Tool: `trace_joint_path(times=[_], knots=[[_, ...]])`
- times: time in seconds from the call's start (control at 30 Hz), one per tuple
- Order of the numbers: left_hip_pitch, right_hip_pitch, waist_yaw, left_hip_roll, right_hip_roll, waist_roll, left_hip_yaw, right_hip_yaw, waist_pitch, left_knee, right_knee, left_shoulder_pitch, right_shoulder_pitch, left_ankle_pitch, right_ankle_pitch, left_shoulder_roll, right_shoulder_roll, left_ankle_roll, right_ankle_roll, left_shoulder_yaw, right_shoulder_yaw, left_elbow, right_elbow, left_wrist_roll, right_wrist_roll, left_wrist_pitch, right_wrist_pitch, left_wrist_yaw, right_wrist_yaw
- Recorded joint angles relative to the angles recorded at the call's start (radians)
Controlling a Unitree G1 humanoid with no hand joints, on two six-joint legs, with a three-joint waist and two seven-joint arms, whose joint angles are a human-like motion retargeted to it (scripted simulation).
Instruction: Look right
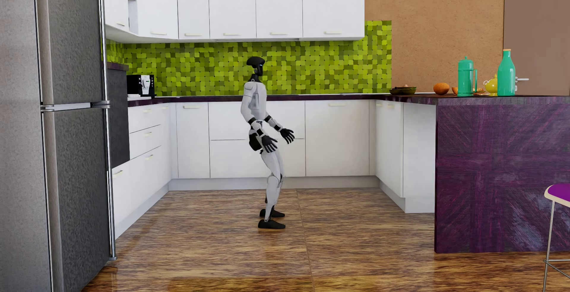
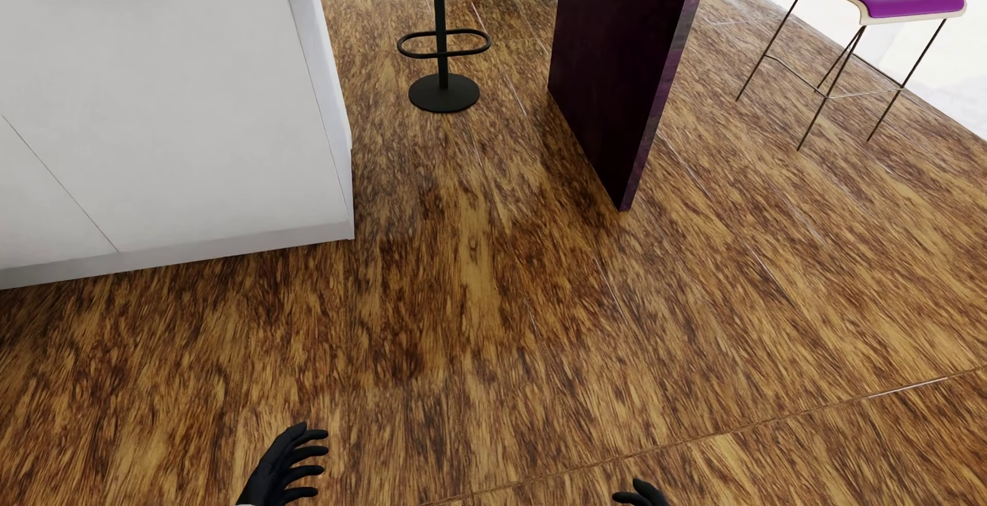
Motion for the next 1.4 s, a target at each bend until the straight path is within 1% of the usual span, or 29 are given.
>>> trace_joint_path(times=[0.07, 0.13, 0.17, 0.27, 0.37, 0.43, 0.47, 0.5, 0.57, 0.63, 0.67, 0.73, 0.8, 0.83, 0.87, 0.9, 0.93, 0.97, 1.0, 1.03, 1.07, 1.1, 1.13, 1.17, 1.2, 1.27, 1.3, 1.33, 1.4], knots=[[0.018, 0.012, -0.013, -0.003, -0.003, 0.002, 0.004, 0.001, 0.010, -0.022, -0.011, -0.020, 0.019, 0.006, 0.001, -0.017, 0.006, 0.001, -0.016, -0.003, 0.009, 0.014, 0.024, 0.003, 0.004, 0.021, -0.003, -0.015, -0.020], [0.017, 0.013, -0.008, 0.002, -0.001, 0.004, -0.001, -0.006, 0.017, -0.021, -0.011, -0.016, 0.027, 0.001, -0.003, -0.001, 0.018, -0.004, -0.004, -0.006, 0.006, 0.008, 0.004, 0.003, 0.004, 0.027, 0.005, -0.049, -0.025], [0.017, 0.012, -0.008, 0.006, 0.002, 0.009, 0.001, -0.006, 0.018, -0.021, -0.013, 0.001, 0.005, -0.002, -0.003, -0.005, 0.006, -0.005, -0.005, 0.007, -0.008, 0.017, 0.016, 0.005, -0.006, 0.023, 0.005, -0.063, -0.021], [0.030, 0.020, -0.005, 0.001, -0.002, 0.020, 0.008, 0.001, 0.037, -0.028, -0.014, -0.017, -0.037, -0.006, -0.009, -0.045, 0.003, -0.001, -0.001, -0.023, -0.015, -0.003, 0.028, 0.012, -0.054, 0.058, -0.019, -0.071, -0.027], [0.023, 0.010, 0.003, -0.004, -0.008, 0.016, 0.002, -0.005, 0.033, -0.032, -0.003, -0.028, -0.031, -0.007, -0.021, -0.016, 0.011, -0.003, -0.003, -0.011, 0.003, -0.002, 0.002, -0.004, -0.048, 0.024, -0.033, -0.048, -0.034], [0.025, 0.013, 0.008, -0.003, -0.007, 0.023, 0.004, -0.003, 0.043, -0.026, -0.002, -0.014, -0.027, -0.013, -0.023, -0.028, -0.013, -0.001, -0.001, -0.022, -0.002, -0.010, 0.002, 0.013, -0.044, 0.005, -0.059, -0.014, -0.027], [0.030, 0.011, -0.003, -0.003, -0.007, 0.017, 0.010, 0.003, 0.043, -0.036, -0.003, 0.002, -0.019, -0.009, -0.022, -0.026, 0.013, -0.002, -0.002, -0.020, -0.007, -0.001, -0.005, 0.026, -0.047, -0.004, -0.068, -0.001, -0.030], [0.033, 0.016, -0.009, 0.002, -0.002, 0.014, 0.009, 0.001, 0.046, -0.041, -0.011, 0.008, -0.019, -0.006, -0.017, -0.018, 0.026, -0.005, -0.005, -0.018, -0.006, 0.003, -0.009, 0.033, -0.051, -0.001, -0.065, 0.010, -0.029], [0.039, 0.019, -0.012, 0.008, 0.004, 0.011, 0.014, 0.005, 0.049, -0.048, -0.020, 0.002, -0.034, -0.002, -0.009, -0.011, -0.001, -0.007, -0.007, -0.010, -0.003, 0.007, 0.002, 0.031, -0.047, 0.005, -0.047, 0.023, -0.016], [0.036, 0.022, -0.010, 0.013, 0.010, 0.014, 0.008, 0.000, 0.036, -0.045, -0.027, -0.008, 0.007, -0.003, -0.005, 0.006, 0.005, -0.010, -0.009, -0.010, -0.011, -0.002, 0.010, 0.013, -0.034, 0.024, -0.036, 0.009, -0.012], [0.037, 0.029, -0.005, 0.015, 0.011, 0.019, 0.005, -0.003, 0.037, -0.040, -0.031, -0.025, 0.000, -0.004, -0.003, -0.019, -0.009, -0.009, -0.009, -0.002, 0.001, -0.003, 0.030, 0.002, -0.027, 0.034, -0.023, 0.000, -0.010], [0.033, 0.017, 0.010, 0.009, 0.006, 0.011, 0.010, 0.003, 0.022, -0.043, -0.021, -0.014, 0.005, 0.001, -0.006, -0.021, 0.018, -0.008, -0.008, -0.039, -0.005, -0.004, 0.007, -0.013, -0.013, 0.030, -0.007, -0.035, -0.024], [0.026, 0.013, 0.022, 0.006, 0.003, 0.012, 0.006, -0.001, 0.014, -0.040, -0.020, 0.007, -0.018, 0.003, -0.002, -0.020, 0.003, -0.007, -0.007, -0.017, -0.005, -0.005, 0.000, -0.003, 0.002, 0.042, -0.013, -0.075, -0.021], [0.019, 0.007, 0.024, 0.008, 0.005, 0.011, 0.005, -0.002, 0.004, -0.038, -0.020, 0.022, -0.013, 0.003, -0.002, 0.003, 0.004, -0.008, -0.008, -0.015, -0.005, -0.015, 0.001, 0.006, 0.000, 0.051, -0.023, -0.089, -0.021], [0.027, 0.010, 0.018, 0.007, 0.005, 0.010, 0.013, 0.006, 0.005, -0.047, -0.027, 0.019, -0.031, 0.007, 0.004, -0.003, 0.005, -0.006, -0.007, 0.001, -0.003, -0.006, 0.023, 0.021, -0.009, 0.059, -0.026, -0.092, -0.023], [0.030, 0.012, -0.008, 0.009, 0.006, 0.013, 0.019, 0.011, 0.005, -0.054, -0.037, 0.029, -0.034, 0.010, 0.011, 0.002, 0.008, -0.005, -0.006, 0.001, 0.008, -0.009, 0.008, 0.035, -0.023, 0.057, -0.023, -0.086, -0.031], [0.033, 0.018, -0.014, 0.013, 0.010, 0.019, 0.021, 0.013, 0.011, -0.053, -0.045, 0.004, -0.025, 0.009, 0.012, 0.006, -0.011, -0.004, -0.004, 0.004, 0.000, 0.004, 0.006, 0.047, -0.035, 0.055, -0.023, -0.079, -0.033], [0.033, 0.015, -0.009, 0.015, 0.015, 0.020, 0.024, 0.016, 0.012, -0.052, -0.040, -0.018, -0.002, 0.007, -0.001, 0.013, -0.004, -0.003, -0.008, 0.004, -0.020, 0.004, 0.004, 0.059, -0.044, 0.046, -0.022, -0.072, -0.041], [0.029, 0.009, -0.014, 0.011, 0.011, 0.017, 0.021, 0.014, 0.013, -0.041, -0.027, -0.029, 0.012, 0.000, -0.006, 0.002, 0.014, -0.002, -0.017, 0.002, -0.022, 0.000, 0.014, 0.066, -0.049, 0.022, -0.019, -0.061, -0.045], [0.028, 0.005, -0.025, 0.005, 0.004, 0.011, 0.025, 0.018, 0.019, -0.027, -0.011, -0.031, 0.004, -0.009, -0.004, -0.012, 0.015, 0.000, -0.001, -0.002, 0.007, -0.009, 0.016, 0.070, -0.052, -0.004, -0.007, -0.052, -0.040], [0.016, -0.001, -0.036, 0.005, 0.003, 0.018, 0.019, 0.013, 0.013, -0.015, -0.005, -0.021, 0.008, -0.016, -0.011, -0.024, 0.004, 0.002, 0.001, -0.025, 0.013, -0.003, 0.012, 0.066, -0.051, -0.029, 0.005, -0.047, -0.024], [0.029, 0.004, -0.031, -0.001, -0.004, 0.008, 0.024, 0.016, 0.023, -0.018, 0.004, -0.022, -0.011, -0.016, -0.014, -0.021, -0.006, 0.003, 0.002, -0.015, 0.000, 0.010, 0.021, 0.054, -0.050, -0.038, 0.020, -0.048, -0.005], [0.026, -0.002, -0.013, 0.000, -0.002, 0.005, 0.028, 0.021, 0.025, -0.013, 0.012, -0.021, -0.018, -0.021, -0.018, -0.009, 0.007, 0.002, 0.002, -0.019, -0.025, -0.002, 0.023, 0.040, -0.052, -0.031, 0.027, -0.048, 0.003], [0.019, -0.006, -0.001, 0.001, -0.001, 0.009, 0.025, 0.020, 0.024, -0.006, 0.013, -0.011, -0.008, -0.025, -0.020, -0.005, 0.026, 0.003, 0.003, -0.028, -0.008, -0.013, 0.018, 0.030, -0.053, -0.018, 0.023, -0.045, 0.000], [0.025, 0.010, -0.002, 0.006, 0.003, 0.024, 0.025, 0.018, 0.035, -0.002, -0.004, -0.001, -0.010, -0.029, -0.012, -0.007, 0.019, 0.007, 0.007, -0.015, 0.000, -0.007, 0.018, 0.027, -0.042, 0.001, 0.008, -0.043, 0.003], [0.031, 0.026, -0.003, -0.001, -0.003, 0.029, 0.018, 0.012, 0.042, -0.002, -0.016, 0.006, 0.009, -0.029, -0.010, -0.010, 0.031, 0.013, 0.013, -0.007, -0.004, 0.007, 0.008, 0.018, -0.024, 0.057, -0.034, -0.043, 0.001], [0.029, 0.024, -0.005, -0.005, -0.007, 0.024, 0.018, 0.012, 0.040, -0.004, -0.017, 0.010, -0.012, -0.027, -0.008, -0.004, 0.010, 0.015, 0.014, -0.003, 0.017, 0.011, 0.016, 0.015, -0.019, 0.067, -0.044, -0.041, -0.004], [0.032, 0.029, -0.001, -0.002, -0.004, 0.020, 0.021, 0.015, 0.044, -0.003, -0.023, 0.006, -0.036, -0.026, -0.003, 0.001, 0.001, 0.016, 0.015, -0.002, 0.005, -0.001, 0.014, 0.015, -0.018, 0.077, -0.044, -0.036, -0.010], [0.025, 0.032, 0.020, -0.001, -0.003, 0.011, 0.012, 0.005, 0.030, -0.003, -0.036, -0.014, -0.028, -0.024, 0.004, -0.012, 0.012, 0.016, 0.015, -0.012, -0.016, -0.007, 0.009, 0.013, -0.024, 0.075, -0.041, -0.020, -0.037]])
